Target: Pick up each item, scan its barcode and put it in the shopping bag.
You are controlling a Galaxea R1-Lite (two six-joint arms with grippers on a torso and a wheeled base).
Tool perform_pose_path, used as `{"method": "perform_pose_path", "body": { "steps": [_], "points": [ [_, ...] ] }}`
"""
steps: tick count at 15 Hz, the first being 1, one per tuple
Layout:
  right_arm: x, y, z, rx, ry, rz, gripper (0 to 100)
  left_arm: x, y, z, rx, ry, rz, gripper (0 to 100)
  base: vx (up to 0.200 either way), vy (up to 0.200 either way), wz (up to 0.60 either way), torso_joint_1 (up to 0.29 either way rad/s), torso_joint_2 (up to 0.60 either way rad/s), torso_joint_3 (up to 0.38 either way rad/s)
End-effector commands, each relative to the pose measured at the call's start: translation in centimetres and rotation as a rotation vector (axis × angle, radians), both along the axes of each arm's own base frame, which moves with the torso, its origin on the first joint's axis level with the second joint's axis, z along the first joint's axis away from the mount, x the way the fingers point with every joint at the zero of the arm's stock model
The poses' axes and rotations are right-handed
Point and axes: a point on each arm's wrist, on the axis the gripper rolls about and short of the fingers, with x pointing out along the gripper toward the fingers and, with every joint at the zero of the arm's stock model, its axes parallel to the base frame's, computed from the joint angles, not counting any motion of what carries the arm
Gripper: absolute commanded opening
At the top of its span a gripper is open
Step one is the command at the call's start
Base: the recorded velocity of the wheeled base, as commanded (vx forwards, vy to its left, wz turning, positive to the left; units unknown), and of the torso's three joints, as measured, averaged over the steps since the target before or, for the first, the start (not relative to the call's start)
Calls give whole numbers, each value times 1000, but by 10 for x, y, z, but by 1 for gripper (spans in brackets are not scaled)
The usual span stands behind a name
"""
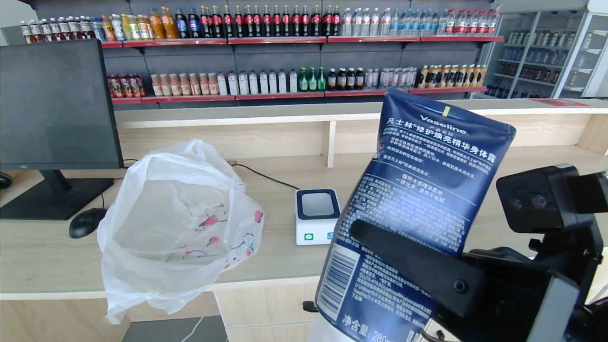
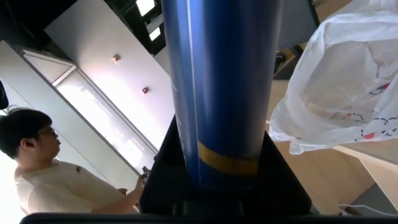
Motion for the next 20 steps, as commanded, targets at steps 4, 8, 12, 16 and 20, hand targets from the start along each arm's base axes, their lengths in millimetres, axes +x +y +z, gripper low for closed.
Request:
{"method": "perform_pose_path", "body": {
  "steps": [4,8,12,16,20],
  "points": [
    [3,4,-10,-70,-49,-33,0,0,0,0,0,0,0,100,0,0,0,0,0,0],
    [20,13,-24,-163,-117,-110,0,0,0,0,0,0,0,100,0,0,0,0,0,0],
    [56,11,-36,-300,-267,-288,0,0,0,0,1,0,-2,100,0,0,0,0,0,0],
    [76,12,-42,-373,-341,-368,0,0,0,0,3,0,0,100,0,0,0,0,0,0],
    [125,-24,-47,-530,-458,-638,0,0,0,0,3,0,0,100,0,0,0,0,0,0]
  ]
}}
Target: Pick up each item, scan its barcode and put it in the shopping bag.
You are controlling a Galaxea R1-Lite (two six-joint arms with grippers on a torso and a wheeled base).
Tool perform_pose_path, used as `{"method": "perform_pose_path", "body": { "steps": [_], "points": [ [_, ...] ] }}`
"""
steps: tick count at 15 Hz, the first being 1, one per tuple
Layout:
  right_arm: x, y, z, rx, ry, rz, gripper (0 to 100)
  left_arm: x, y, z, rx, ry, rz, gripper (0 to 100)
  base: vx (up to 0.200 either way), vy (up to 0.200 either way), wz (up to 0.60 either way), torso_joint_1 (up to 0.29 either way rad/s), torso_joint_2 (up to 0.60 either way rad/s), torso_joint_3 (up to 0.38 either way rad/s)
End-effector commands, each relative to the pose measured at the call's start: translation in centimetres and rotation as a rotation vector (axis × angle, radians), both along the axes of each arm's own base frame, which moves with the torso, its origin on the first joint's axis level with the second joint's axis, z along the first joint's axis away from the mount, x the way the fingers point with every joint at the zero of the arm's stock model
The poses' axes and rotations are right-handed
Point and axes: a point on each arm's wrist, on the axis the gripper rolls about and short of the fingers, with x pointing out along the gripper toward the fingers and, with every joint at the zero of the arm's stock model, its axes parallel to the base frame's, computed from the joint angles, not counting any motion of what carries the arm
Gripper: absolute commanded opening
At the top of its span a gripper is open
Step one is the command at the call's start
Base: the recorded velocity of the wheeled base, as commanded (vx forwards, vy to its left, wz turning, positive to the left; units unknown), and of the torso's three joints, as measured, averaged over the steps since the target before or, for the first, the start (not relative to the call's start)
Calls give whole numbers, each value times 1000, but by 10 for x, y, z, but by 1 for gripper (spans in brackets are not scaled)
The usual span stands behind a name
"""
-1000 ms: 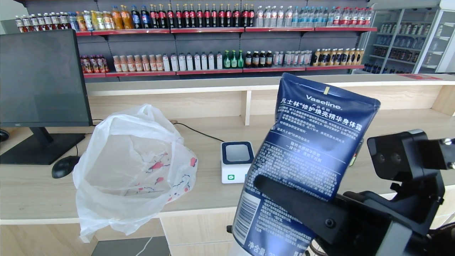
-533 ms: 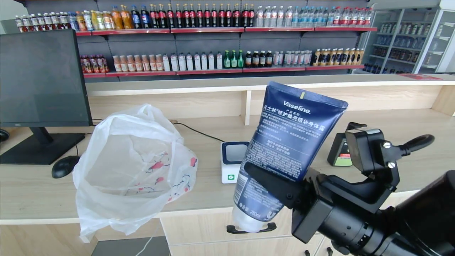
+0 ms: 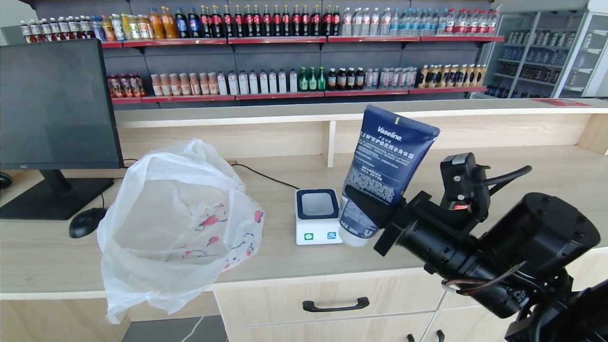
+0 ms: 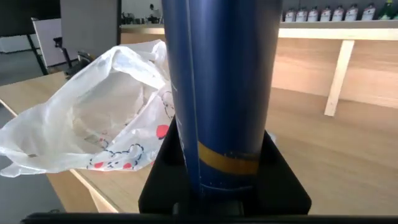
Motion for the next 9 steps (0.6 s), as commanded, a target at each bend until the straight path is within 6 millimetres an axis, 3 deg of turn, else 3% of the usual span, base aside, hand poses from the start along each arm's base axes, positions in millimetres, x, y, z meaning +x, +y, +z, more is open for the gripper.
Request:
{"method": "perform_pose_path", "body": {
  "steps": [1,6,9],
  "points": [
    [18,-16,-3,-44,-29,-97,0,0,0,0,0,0,0,100,0,0,0,0,0,0],
    [25,-25,4,-64,-81,-265,0,0,0,0,0,0,-1,100,0,0,0,0,0,0],
    [25,-25,6,-60,-84,-271,0,0,0,0,0,0,0,100,0,0,0,0,0,0]
  ]
}}
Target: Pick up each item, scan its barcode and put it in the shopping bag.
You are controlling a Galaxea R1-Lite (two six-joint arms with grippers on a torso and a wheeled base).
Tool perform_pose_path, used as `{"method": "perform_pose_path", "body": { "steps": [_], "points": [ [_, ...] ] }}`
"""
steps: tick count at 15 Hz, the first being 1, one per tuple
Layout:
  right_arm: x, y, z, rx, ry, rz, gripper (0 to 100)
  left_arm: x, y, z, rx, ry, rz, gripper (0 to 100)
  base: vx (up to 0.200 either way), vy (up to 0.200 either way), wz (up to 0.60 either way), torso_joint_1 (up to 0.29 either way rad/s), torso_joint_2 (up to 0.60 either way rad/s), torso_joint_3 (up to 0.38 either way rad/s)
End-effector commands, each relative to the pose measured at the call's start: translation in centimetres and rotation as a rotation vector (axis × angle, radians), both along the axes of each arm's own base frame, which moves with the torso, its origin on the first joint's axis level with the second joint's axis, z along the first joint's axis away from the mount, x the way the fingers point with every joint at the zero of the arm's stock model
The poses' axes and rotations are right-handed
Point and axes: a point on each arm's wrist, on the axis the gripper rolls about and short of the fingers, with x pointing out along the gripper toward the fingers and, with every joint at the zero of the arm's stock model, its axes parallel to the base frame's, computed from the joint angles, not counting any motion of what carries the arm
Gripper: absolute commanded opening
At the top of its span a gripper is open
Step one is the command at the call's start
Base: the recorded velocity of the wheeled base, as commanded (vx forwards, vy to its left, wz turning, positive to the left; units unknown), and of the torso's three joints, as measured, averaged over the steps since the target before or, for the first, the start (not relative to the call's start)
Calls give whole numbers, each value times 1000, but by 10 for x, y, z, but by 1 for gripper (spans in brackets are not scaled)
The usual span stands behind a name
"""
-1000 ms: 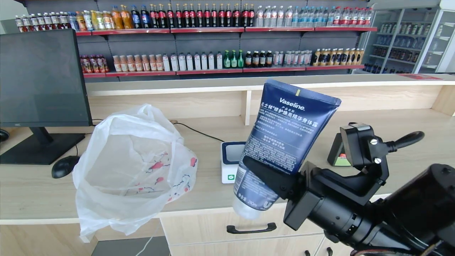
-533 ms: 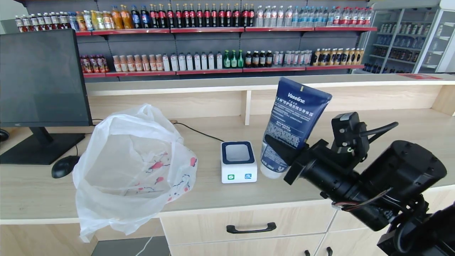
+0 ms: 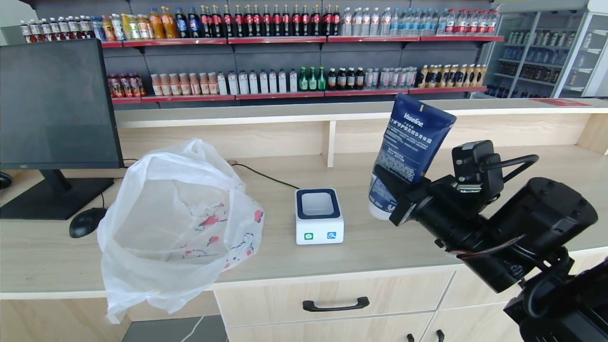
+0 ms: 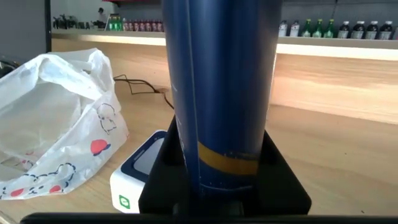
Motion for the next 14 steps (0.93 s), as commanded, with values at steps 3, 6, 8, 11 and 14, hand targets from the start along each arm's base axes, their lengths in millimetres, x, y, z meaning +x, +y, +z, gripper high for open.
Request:
{"method": "perform_pose_path", "body": {
  "steps": [3,6,8,11,14],
  "points": [
    [0,2,0,3,2,6,0,0,0,0,0,0,-1,100,0,200,0,1,4,1],
    [-1,1,2,6,-4,9,0,0,0,0,0,0,-1,100,0,200,0,-2,1,2],
    [-5,5,4,10,-12,29,0,0,0,0,0,0,-1,100,0,200,0,10,5,-2],
    [-11,9,4,-9,-20,50,0,0,0,0,0,0,1,100,0,0,0,0,0,0],
    [-3,19,6,-124,-130,151,0,0,0,0,0,0,-1,100,0,0,0,0,0,0]
  ]
}}
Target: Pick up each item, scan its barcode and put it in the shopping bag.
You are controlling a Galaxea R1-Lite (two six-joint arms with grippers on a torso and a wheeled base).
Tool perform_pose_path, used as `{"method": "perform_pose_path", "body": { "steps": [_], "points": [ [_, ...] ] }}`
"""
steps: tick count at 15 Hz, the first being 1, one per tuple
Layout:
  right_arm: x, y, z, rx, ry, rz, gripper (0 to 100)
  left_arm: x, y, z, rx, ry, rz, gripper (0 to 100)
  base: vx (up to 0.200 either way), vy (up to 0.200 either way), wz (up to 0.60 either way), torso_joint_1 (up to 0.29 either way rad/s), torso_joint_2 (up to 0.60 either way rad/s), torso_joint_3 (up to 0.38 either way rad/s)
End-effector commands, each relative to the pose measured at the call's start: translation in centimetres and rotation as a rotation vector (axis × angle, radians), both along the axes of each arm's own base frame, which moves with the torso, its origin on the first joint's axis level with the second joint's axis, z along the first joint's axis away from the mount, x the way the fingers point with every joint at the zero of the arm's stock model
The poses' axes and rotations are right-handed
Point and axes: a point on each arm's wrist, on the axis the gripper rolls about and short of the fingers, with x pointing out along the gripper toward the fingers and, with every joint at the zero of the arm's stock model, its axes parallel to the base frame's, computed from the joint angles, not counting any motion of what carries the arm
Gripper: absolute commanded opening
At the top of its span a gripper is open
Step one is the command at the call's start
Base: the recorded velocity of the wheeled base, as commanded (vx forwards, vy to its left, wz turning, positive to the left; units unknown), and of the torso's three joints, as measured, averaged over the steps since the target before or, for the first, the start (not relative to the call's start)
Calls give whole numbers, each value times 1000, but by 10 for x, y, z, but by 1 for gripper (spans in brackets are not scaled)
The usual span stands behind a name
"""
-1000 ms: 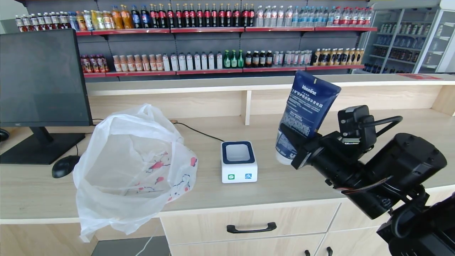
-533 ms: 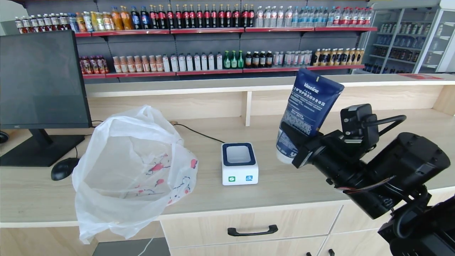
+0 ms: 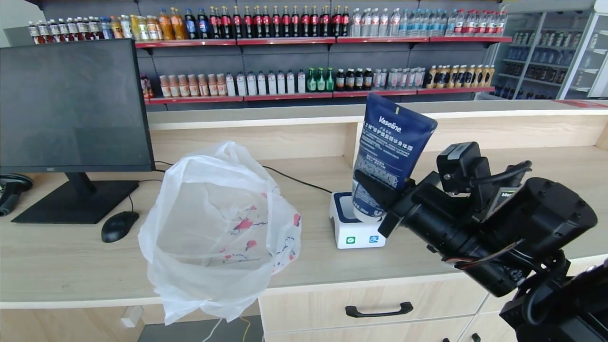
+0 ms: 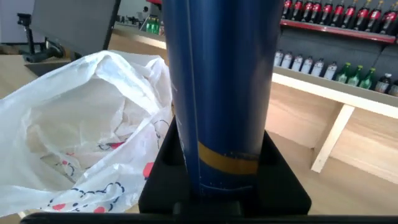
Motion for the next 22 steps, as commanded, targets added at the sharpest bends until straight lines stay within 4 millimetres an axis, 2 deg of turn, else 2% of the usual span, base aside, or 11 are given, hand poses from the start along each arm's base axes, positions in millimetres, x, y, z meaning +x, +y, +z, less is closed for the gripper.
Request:
{"method": "perform_pose_path", "body": {
  "steps": [1,5,11,14,18,22],
  "points": [
    [16,12,5,-40,-94,14,0,0,0,0,0,1,1,100,0,0,0,0,0,0],
    [36,27,16,-129,-276,-51,0,0,0,0,0,1,1,100,0,0,0,0,0,0],
    [35,28,4,-266,-342,-76,0,0,0,0,0,1,1,100,0,0,0,0,0,0],
    [32,28,-6,-366,-405,-18,0,0,0,0,0,1,1,100,0,0,0,0,0,0],
    [27,10,-32,-507,-402,18,0,0,0,0,0,1,1,100,0,0,0,0,0,0],
    [37,-6,-38,-559,-433,33,0,0,0,0,0,1,1,100,0,0,0,0,0,0]
  ]
}}
